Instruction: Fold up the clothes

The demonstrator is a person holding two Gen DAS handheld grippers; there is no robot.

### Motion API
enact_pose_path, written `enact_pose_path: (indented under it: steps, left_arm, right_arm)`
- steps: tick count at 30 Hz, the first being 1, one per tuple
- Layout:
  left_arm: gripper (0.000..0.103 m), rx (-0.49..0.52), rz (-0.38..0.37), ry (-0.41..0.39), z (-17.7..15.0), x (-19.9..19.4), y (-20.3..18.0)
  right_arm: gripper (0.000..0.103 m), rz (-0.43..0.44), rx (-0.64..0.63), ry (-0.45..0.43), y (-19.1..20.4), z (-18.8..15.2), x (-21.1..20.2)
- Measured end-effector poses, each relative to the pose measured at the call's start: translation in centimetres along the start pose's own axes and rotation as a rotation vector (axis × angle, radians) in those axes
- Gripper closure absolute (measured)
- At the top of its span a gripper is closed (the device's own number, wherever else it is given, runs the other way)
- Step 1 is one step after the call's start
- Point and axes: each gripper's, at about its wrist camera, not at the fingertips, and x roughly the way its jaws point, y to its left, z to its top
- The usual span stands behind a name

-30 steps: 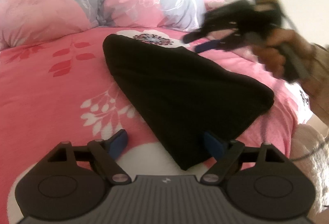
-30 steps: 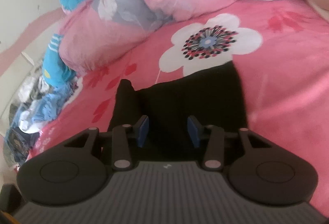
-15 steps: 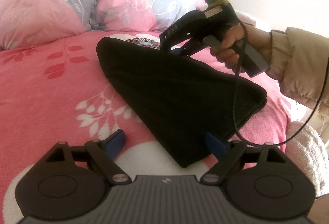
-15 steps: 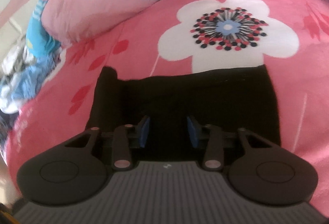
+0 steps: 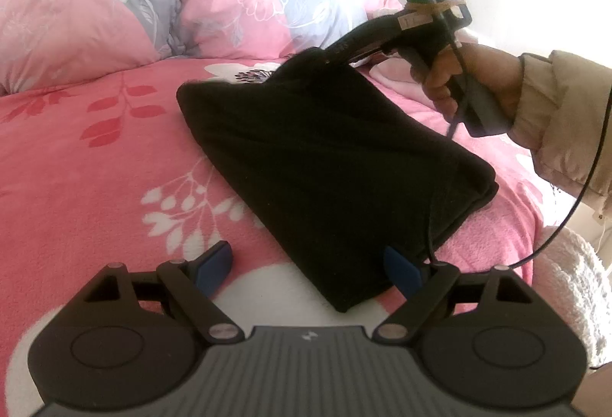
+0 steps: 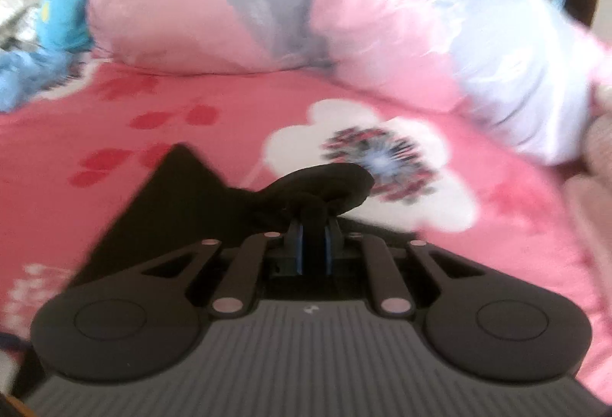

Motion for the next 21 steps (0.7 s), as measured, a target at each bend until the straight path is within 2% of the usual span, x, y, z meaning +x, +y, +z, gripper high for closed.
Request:
enact_pose_path:
  steps: [7, 15, 19, 21]
  left_arm:
    - [0.016, 0.007, -0.001, 0.002, 0.1, -0.1, 0.2]
    - [0.016, 0.009, -0.002, 0.003, 0.1, -0.2, 0.4]
    - [0.016, 0.009, -0.003, 0.005, 0.2, -0.2, 0.5]
    - [0.016, 0.008, -0.002, 0.008, 0.3, -0.2, 0.5]
  right_arm:
    - [0.095, -0.085, 0.012, 0.013, -2.2, -1.2, 1.4]
    - [0.094, -0.111, 0.063, 0.012, -3.1, -2.4, 1.5]
    - [0.092, -0.092, 0.109, 0.056, -4.4, -3.2, 2.9]
    - [0.078, -0.089, 0.186, 0.058, -5.7, -3.7, 3.2]
